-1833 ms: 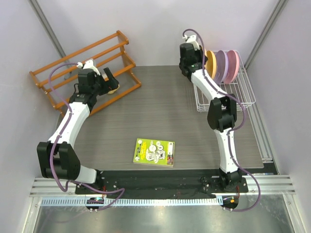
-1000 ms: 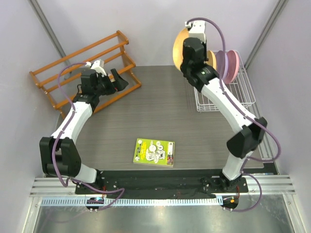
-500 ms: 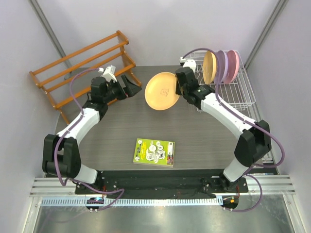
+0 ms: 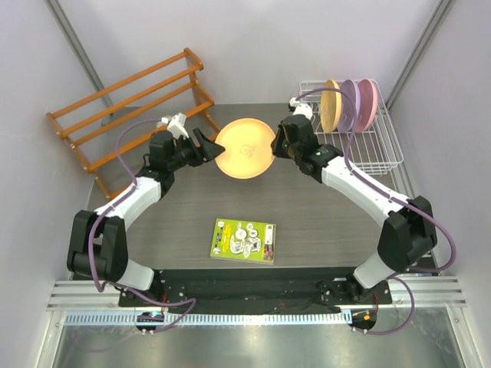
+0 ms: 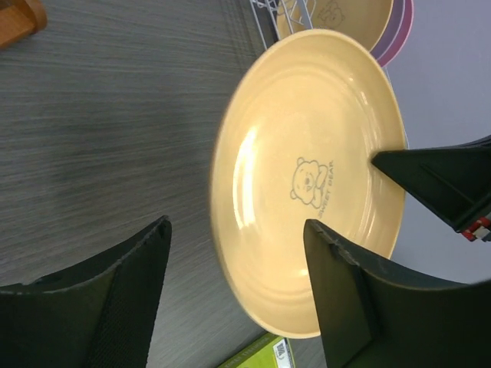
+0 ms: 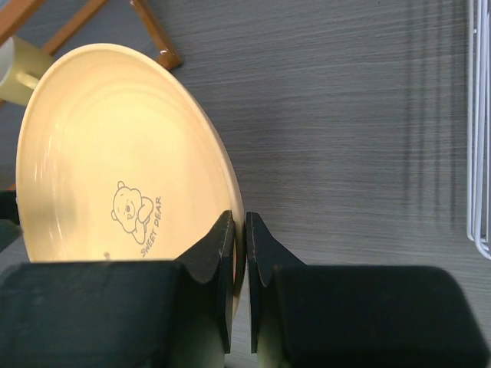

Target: Unload the plates from the dish rack

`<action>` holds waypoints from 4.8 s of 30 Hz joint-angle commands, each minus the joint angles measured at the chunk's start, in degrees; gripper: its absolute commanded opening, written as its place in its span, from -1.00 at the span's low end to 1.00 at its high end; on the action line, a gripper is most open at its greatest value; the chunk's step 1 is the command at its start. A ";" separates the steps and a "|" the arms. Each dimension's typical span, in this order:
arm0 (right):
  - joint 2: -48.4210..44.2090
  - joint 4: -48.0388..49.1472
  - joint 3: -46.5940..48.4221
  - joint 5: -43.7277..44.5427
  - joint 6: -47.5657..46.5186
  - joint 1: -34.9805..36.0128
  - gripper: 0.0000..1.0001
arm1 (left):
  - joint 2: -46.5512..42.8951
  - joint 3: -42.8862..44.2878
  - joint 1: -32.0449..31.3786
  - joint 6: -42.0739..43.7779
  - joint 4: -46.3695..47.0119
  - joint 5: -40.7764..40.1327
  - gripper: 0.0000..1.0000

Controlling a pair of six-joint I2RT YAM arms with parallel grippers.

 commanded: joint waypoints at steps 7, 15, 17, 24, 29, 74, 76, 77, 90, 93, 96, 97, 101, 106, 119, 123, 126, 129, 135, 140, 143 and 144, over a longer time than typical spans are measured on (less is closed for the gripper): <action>-4.94 7.16 -1.11 -3.45 4.29 0.27 -0.75 | -0.14 -2.70 -0.96 -0.58 3.76 -3.91 -0.57; -5.82 6.28 -2.16 -0.65 2.63 0.27 -0.16 | -0.49 -0.77 -1.05 1.26 -3.16 -8.57 -1.00; -6.00 3.75 -1.90 2.42 0.17 0.18 -0.03 | -0.32 -0.16 -1.13 2.67 -6.32 -10.75 -1.00; -6.70 -2.07 0.03 15.44 -7.66 -2.10 0.28 | 2.32 -0.15 -1.05 5.57 -11.70 -16.56 -1.00; -5.91 -3.38 1.26 12.21 -8.28 -7.28 0.28 | 6.18 0.46 -1.05 6.97 -13.54 -20.17 -1.00; 30.66 8.65 35.55 31.35 -41.13 -19.95 -0.91 | -3.66 4.07 -1.13 10.23 -23.57 -32.57 0.54; 30.57 10.92 35.54 34.14 -42.63 -19.33 -0.95 | -3.30 4.33 -1.05 10.06 -23.57 -32.13 0.54; 30.74 12.33 35.45 36.26 -45.34 -18.81 -0.95 | -3.04 4.33 -1.13 9.97 -23.57 -31.95 0.54; 34.62 61.45 29.31 55.78 -86.57 -10.98 -0.98 | -3.74 4.33 -1.22 10.05 -23.84 -31.16 0.56; 31.73 66.23 27.81 55.88 -89.50 -9.58 -0.98 | -4.00 4.85 -1.13 10.41 -23.57 -30.02 0.61; 26.89 49.41 27.55 55.88 -74.25 -8.43 -0.98 | -3.74 5.73 -1.13 10.49 -22.79 -26.78 0.64; 22.79 37.69 27.37 53.70 -69.06 -8.26 -0.98 | -3.65 6.00 -1.13 10.32 -22.35 -26.59 0.64; 15.64 14.94 27.19 46.49 -43.58 -7.38 -0.98 | -3.04 7.49 -1.22 9.97 -21.11 -21.06 0.65; 8.08 4.99 20.52 41.30 -34.13 -3.78 -0.98 | -1.99 8.46 -1.31 8.83 -18.13 -15.00 0.65; -3.62 -4.00 7.52 10.19 -9.43 -1.40 -0.98 | 0.83 6.27 -2.19 1.36 -0.82 -5.33 0.66; -5.29 -1.64 4.43 3.86 -5.82 -1.40 -0.98 | 1.79 5.74 -3.33 0.91 2.27 -5.49 0.65; -6.17 0.56 2.15 -0.10 -3.01 -1.40 -0.98 | 2.41 5.04 -4.21 0.83 3.06 -6.11 0.65; -6.87 2.75 0.39 -3.70 -0.64 -1.49 -0.98 | 2.41 3.63 -4.56 0.56 3.85 -6.99 0.65; -7.23 5.57 -1.98 -8.02 2.44 -1.40 -0.98 | 1.89 1.43 -4.91 0.48 4.46 -8.57 0.52; -7.49 6.10 -3.22 -8.81 3.24 -1.40 -0.98 | 1.18 1.25 -5.00 1.00 2.63 -11.29 -0.40; -7.84 6.11 -3.48 -7.76 3.15 -1.49 -0.90 | 0.22 1.69 -5.00 2.23 -0.18 -13.66 -0.94; -7.93 6.19 -3.57 -7.32 2.98 -1.40 -0.83 | 0.04 1.78 -5.00 2.49 -0.80 -14.28 -1.00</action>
